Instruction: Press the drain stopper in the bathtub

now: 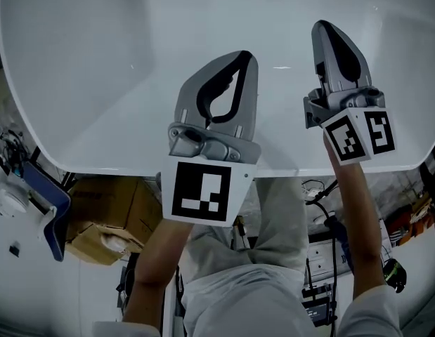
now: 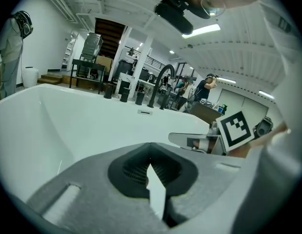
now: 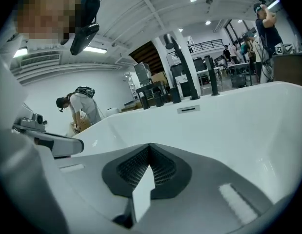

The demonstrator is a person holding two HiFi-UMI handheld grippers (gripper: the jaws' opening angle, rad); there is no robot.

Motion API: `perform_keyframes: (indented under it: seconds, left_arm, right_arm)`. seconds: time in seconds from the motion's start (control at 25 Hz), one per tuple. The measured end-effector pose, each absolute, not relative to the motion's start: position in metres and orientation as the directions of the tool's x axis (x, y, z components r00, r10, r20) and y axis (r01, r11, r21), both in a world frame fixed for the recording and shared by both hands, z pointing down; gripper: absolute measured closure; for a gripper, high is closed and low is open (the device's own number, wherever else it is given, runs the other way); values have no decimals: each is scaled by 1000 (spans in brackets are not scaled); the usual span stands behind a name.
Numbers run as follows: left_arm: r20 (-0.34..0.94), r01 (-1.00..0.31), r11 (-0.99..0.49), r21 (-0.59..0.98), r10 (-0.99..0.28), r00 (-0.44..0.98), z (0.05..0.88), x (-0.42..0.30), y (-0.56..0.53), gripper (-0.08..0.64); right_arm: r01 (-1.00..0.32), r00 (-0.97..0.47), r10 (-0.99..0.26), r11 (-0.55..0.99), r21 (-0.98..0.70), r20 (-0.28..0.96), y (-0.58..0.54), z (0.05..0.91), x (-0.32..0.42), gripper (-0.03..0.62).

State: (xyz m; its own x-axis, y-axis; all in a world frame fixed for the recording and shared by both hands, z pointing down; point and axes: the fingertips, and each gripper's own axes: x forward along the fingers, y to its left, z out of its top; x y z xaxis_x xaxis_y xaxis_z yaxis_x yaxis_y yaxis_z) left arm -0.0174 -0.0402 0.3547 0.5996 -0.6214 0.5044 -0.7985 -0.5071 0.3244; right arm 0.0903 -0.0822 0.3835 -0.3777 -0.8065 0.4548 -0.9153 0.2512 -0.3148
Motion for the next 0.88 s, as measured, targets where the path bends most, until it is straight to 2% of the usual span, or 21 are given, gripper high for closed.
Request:
perform_keyframes:
  seconds: [0.16, 0.36, 0.88]
  left_arm:
    - [498, -788, -534, 305, -616, 610, 367, -10, -40, 558]
    - [510, -782, -560, 274, -605, 612, 423, -2, -63, 558]
    - [509, -780, -552, 295, -600, 618, 516, 6, -87, 558]
  right_arm:
    - [-916, -376, -792, 240, -321, 481, -86, 406, 87, 591]
    - [-920, -367, -781, 227, -319, 505, -115, 476, 89, 591]
    - [-944, -326, -740, 221, -245, 588, -152, 603, 99, 592]
